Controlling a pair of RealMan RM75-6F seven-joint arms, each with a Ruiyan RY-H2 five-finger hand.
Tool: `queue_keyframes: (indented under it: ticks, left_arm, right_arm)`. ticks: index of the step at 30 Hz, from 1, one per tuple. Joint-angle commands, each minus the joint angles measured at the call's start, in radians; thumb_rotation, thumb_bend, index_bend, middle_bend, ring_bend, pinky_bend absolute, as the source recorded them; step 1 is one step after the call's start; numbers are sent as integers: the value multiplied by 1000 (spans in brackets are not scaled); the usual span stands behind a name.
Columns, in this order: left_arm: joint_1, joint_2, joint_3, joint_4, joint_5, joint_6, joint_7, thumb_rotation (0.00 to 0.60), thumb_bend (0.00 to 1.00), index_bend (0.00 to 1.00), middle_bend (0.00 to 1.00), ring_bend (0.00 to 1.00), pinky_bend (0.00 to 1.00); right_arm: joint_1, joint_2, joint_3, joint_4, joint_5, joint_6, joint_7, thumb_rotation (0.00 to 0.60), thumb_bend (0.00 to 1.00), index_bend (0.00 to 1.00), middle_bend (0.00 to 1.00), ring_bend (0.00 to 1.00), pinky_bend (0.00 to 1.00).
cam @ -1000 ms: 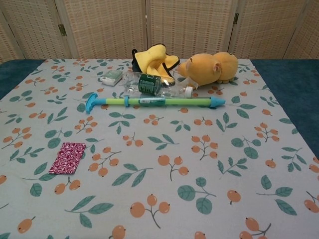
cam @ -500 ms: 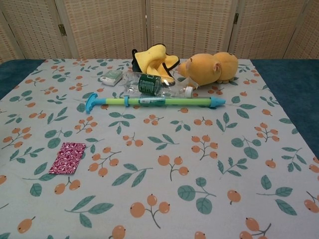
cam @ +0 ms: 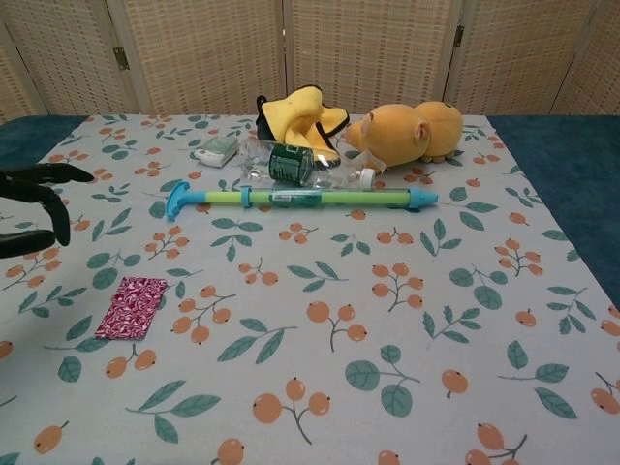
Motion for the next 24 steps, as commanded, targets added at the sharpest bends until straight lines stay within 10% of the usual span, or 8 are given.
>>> queue_keyframes:
  ticks: [1,24]
  left_arm:
    - [-22,-46,-5,28,-13,-19,32,164,263,457,84,0,0]
    - [-111,-241,19,201,-49,-107,226,164,258,358,0,0,0]
  right_arm:
    - [1,-1,0,1,0,-2,1,399,520,0,0,0,0]
    - [12,-14,1,9,18,-32,3,399,519,0,0,0,0]
